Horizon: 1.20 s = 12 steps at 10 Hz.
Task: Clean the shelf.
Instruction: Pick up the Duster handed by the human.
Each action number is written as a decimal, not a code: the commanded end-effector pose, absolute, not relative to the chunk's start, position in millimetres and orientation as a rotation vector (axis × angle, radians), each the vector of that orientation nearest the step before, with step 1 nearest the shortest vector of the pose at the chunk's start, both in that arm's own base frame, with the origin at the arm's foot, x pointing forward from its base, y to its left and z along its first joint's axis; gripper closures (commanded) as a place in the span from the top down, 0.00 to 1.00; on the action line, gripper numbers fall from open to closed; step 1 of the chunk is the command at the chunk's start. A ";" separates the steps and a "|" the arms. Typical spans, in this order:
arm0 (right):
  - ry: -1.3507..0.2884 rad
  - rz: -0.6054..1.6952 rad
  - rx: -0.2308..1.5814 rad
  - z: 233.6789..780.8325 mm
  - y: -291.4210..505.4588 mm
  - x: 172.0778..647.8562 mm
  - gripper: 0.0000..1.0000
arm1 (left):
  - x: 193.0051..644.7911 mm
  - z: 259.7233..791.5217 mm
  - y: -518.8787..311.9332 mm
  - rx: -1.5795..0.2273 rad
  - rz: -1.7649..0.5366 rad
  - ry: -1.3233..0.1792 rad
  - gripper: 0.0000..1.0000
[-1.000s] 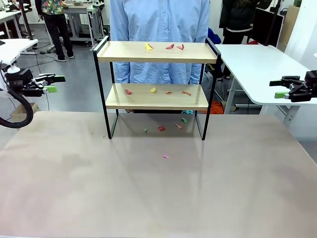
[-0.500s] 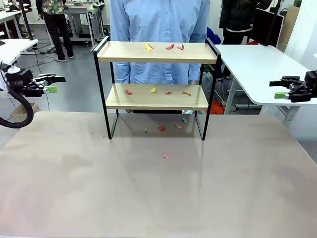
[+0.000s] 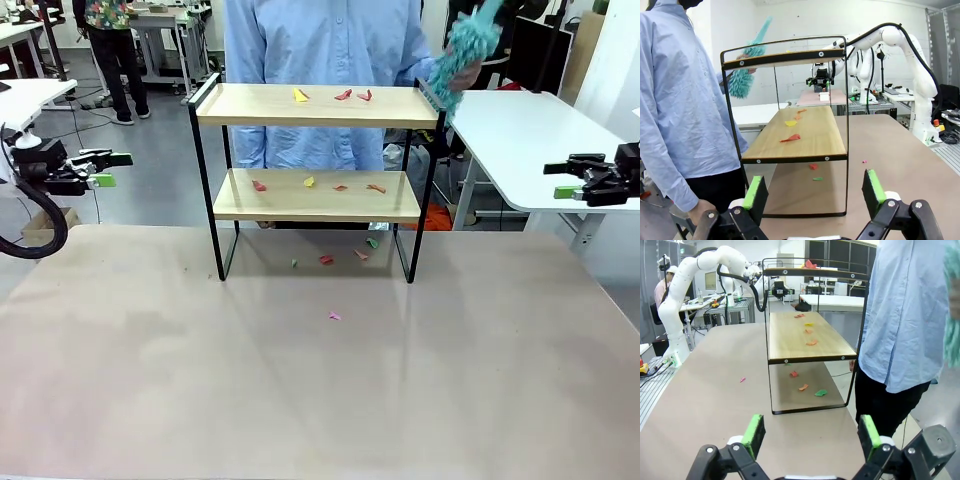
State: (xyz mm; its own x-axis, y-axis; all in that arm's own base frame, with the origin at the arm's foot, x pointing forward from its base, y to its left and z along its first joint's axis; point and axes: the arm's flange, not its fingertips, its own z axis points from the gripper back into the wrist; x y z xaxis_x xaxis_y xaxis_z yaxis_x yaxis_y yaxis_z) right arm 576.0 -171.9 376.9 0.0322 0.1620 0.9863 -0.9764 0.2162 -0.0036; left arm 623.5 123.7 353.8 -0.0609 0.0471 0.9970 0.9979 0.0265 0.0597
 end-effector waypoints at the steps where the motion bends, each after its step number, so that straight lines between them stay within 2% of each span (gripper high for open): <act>1: -1.178 1.118 0.936 377.1 -170.6 575.1 1.00 | 622.6 352.8 124.0 -1.188 -1.231 -1.300 1.00; 12: -1.178 1.118 0.936 377.1 -170.6 575.1 1.00 | 622.6 352.8 124.0 -1.188 -1.231 -1.300 1.00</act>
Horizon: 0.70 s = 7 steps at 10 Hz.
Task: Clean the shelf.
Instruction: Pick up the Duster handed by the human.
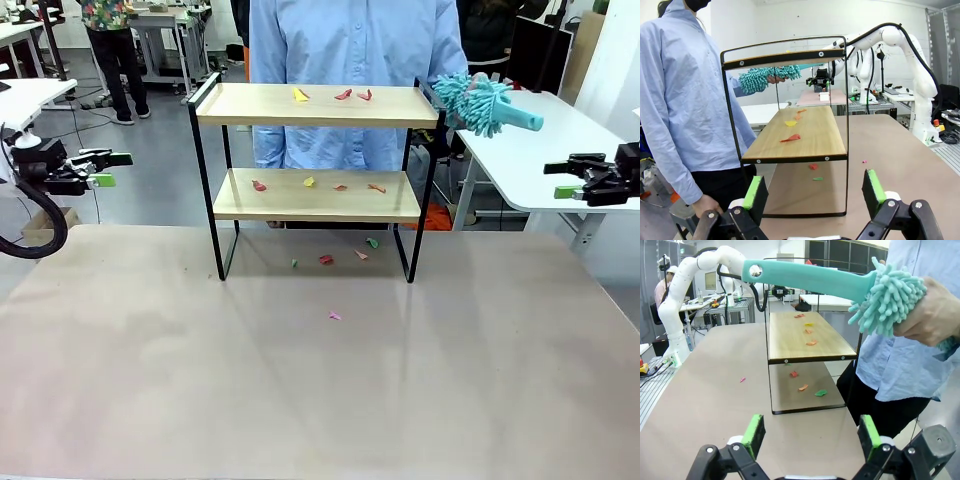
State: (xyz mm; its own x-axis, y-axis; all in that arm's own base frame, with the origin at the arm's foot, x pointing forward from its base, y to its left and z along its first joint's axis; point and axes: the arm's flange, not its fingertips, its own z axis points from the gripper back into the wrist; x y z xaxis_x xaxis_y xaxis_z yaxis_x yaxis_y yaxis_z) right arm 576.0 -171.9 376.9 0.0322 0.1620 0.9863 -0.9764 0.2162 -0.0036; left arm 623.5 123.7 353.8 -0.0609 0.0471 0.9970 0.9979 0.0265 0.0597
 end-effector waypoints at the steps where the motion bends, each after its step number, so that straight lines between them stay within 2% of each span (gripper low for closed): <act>1: -1.178 1.118 0.936 377.1 -170.6 575.1 1.00 | 622.6 352.8 124.0 -1.188 -1.231 -1.300 1.00; 3: -1.173 1.112 0.937 376.9 -171.9 576.0 1.00 | 622.6 352.8 124.0 -1.188 -1.231 -1.300 1.00; 4: -1.102 1.125 0.882 394.7 -171.9 569.5 1.00 | 622.6 352.8 124.0 -1.188 -1.231 -1.300 1.00; 7: -0.923 1.042 0.654 491.5 -161.2 541.0 1.00 | 622.6 352.8 124.0 -1.188 -1.231 -1.300 1.00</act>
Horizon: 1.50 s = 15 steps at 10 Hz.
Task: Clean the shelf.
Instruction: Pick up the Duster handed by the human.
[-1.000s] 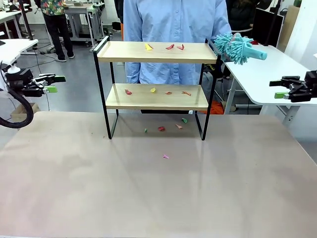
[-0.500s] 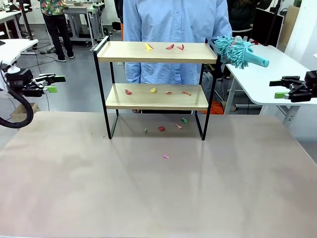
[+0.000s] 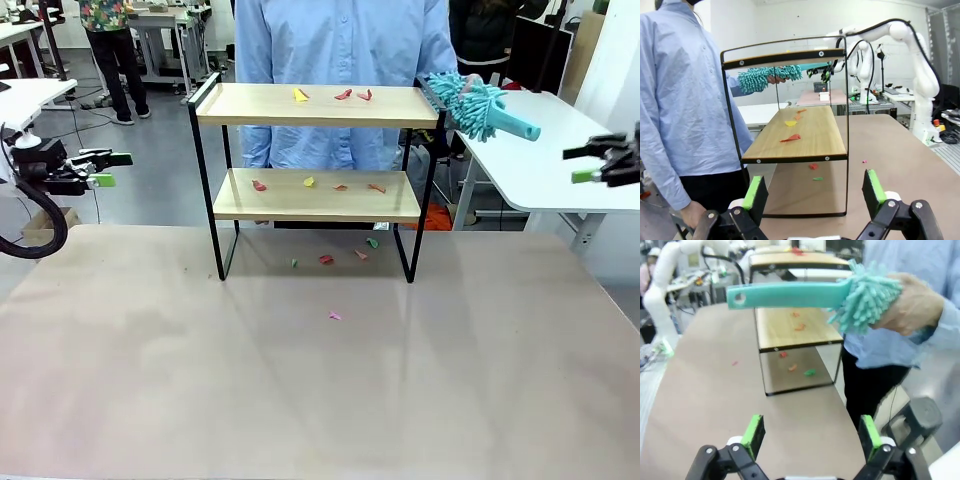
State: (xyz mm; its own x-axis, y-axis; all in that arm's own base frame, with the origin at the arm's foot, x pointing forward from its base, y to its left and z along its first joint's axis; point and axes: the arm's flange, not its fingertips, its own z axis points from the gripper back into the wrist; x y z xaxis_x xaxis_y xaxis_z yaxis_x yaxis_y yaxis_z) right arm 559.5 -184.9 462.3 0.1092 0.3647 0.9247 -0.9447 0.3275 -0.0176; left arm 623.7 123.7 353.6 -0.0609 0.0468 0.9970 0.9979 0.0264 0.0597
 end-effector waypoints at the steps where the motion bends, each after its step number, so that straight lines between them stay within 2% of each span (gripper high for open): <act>1: -0.866 0.973 0.578 523.3 -150.0 532.6 1.00 | 622.6 352.8 124.0 -1.188 -1.231 -1.300 1.00; 3: -0.786 0.768 0.436 571.0 -109.3 522.9 1.00 | 622.6 352.8 124.0 -1.188 -1.231 -1.300 1.00; 6: -0.775 0.447 0.203 590.5 -42.7 519.3 1.00 | 622.6 352.8 124.0 -1.188 -1.231 -1.300 1.00; 8: -0.833 0.444 0.207 593.5 -41.4 516.8 1.00 | 622.6 352.8 124.0 -1.188 -1.231 -1.300 1.00; 12: -0.828 0.464 0.211 592.7 -33.0 525.9 1.00 | 622.6 352.8 124.0 -1.188 -1.231 -1.300 1.00; 13: -0.823 0.438 0.126 605.0 -18.7 516.3 1.00 | 622.6 352.8 124.0 -1.188 -1.231 -1.300 1.00; 15: -0.733 0.379 0.107 633.9 14.6 516.8 1.00 | 622.6 352.8 124.0 -1.188 -1.231 -1.300 1.00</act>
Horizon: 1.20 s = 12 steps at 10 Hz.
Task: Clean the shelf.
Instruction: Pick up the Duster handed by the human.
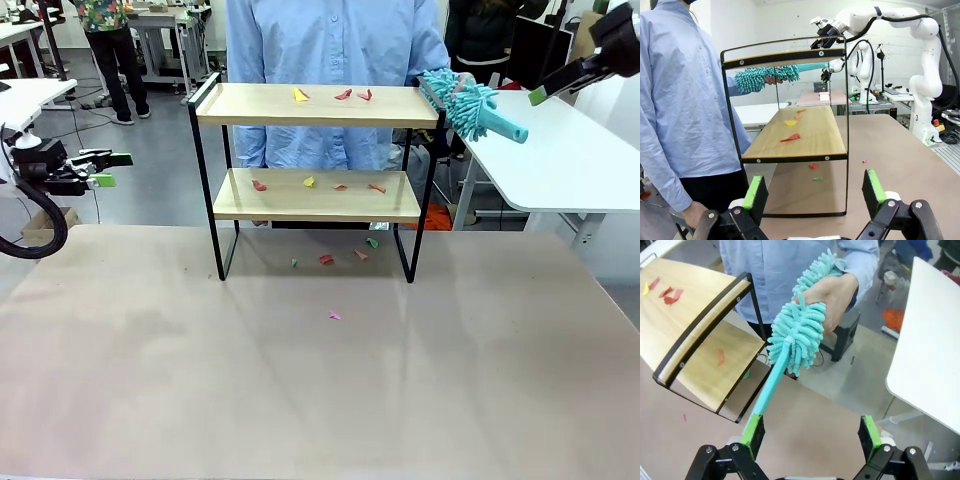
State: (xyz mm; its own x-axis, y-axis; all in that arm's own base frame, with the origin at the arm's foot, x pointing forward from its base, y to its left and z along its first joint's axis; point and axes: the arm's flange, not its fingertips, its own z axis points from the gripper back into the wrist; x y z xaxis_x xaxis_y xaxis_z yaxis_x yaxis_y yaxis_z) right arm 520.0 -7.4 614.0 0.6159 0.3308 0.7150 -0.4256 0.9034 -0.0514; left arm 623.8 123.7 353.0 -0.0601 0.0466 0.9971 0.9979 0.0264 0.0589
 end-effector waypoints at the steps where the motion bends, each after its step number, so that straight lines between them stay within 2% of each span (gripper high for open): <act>1: -0.704 0.358 0.094 640.0 29.9 518.1 1.00 | 622.6 352.8 124.0 -1.188 -1.231 -1.300 1.00; 5: -0.590 0.312 0.122 622.4 81.6 530.7 1.00 | 622.6 352.8 124.0 -1.188 -1.231 -1.300 1.00; 11: -0.540 0.249 0.048 585.7 86.6 544.6 1.00 | 622.6 352.8 124.0 -1.188 -1.231 -1.300 1.00; 12: -0.535 0.250 0.028 581.1 87.3 546.5 0.40 | 622.6 352.8 124.0 -1.188 -1.231 -1.300 1.00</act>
